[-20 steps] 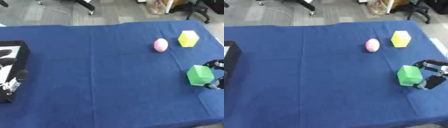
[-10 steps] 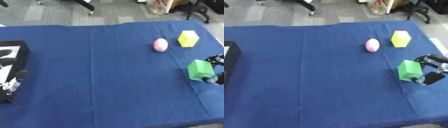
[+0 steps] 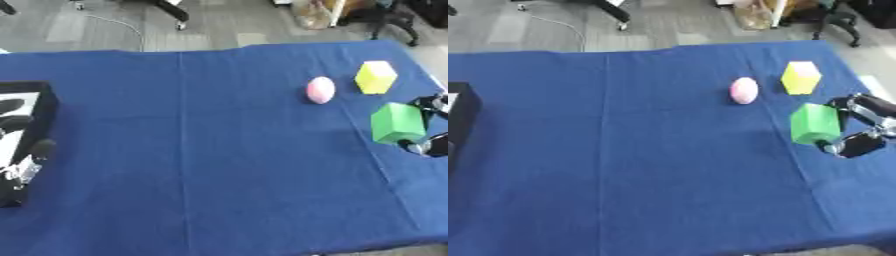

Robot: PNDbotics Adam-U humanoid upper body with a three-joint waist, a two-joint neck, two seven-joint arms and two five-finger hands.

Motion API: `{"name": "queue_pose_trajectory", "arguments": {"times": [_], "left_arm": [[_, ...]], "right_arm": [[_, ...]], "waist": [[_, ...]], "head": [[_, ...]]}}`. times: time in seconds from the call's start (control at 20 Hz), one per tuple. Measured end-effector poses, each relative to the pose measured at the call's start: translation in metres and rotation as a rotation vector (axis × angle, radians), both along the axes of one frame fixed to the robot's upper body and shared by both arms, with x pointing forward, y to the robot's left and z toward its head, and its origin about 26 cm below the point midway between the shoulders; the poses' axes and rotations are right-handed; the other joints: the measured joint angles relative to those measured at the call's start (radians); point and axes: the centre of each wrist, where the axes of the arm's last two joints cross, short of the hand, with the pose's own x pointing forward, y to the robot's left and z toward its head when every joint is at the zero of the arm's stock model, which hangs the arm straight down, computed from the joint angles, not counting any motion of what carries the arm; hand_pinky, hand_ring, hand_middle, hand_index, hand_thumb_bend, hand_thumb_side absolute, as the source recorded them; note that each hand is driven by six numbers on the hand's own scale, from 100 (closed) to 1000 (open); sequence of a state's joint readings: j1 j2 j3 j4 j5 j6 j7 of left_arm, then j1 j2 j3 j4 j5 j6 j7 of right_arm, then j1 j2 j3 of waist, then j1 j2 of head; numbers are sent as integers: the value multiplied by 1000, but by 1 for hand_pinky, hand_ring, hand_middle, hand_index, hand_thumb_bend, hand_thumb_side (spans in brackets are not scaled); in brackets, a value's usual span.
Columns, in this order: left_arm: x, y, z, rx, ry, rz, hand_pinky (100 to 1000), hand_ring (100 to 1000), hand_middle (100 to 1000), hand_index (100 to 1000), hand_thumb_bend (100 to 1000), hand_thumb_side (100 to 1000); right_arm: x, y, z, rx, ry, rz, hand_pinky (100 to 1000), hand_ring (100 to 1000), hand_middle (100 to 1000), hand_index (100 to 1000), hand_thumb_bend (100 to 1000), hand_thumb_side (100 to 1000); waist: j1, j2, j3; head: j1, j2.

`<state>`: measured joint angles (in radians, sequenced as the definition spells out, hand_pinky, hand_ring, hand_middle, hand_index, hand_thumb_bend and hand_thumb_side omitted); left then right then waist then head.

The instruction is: Pick up the objects with one hand, pass them to the other hand, and then place them into the box on the other side of the table.

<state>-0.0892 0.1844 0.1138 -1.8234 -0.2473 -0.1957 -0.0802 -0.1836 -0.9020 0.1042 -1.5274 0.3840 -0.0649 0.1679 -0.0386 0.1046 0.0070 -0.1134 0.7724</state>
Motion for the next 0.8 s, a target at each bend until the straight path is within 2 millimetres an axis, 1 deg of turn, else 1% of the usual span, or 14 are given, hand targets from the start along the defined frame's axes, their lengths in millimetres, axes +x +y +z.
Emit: {"name": "queue_pose_trajectory", "arguments": {"times": [0.15,0.35,0.55,0.65,0.8], "left_arm": [[3,2,4,15,-10,-1,758,692,763,793,699,545],[10,5,16,64,-34,-8,761,696,764,797,699,551],[21,5,28,129,-52,-33,766,699,764,804,689,563],[27,3,34,160,-59,-54,768,700,763,806,671,570],[37,-3,43,207,-69,-96,771,702,764,808,659,579]], "right_arm": [[-2,20,17,31,-80,68,834,483,312,417,215,156],[-7,54,29,101,-169,170,830,464,301,417,230,159],[-9,89,39,193,-254,268,821,439,290,424,262,189],[-11,109,43,246,-289,327,817,433,289,425,282,213],[-13,135,46,323,-315,416,809,426,286,424,295,224]], "waist": [[0,0,-3],[0,0,-11],[1,-1,-20],[8,-1,-23],[17,-1,-30]], "head": [[8,0],[26,0],[45,0],[53,0],[65,0]]}}
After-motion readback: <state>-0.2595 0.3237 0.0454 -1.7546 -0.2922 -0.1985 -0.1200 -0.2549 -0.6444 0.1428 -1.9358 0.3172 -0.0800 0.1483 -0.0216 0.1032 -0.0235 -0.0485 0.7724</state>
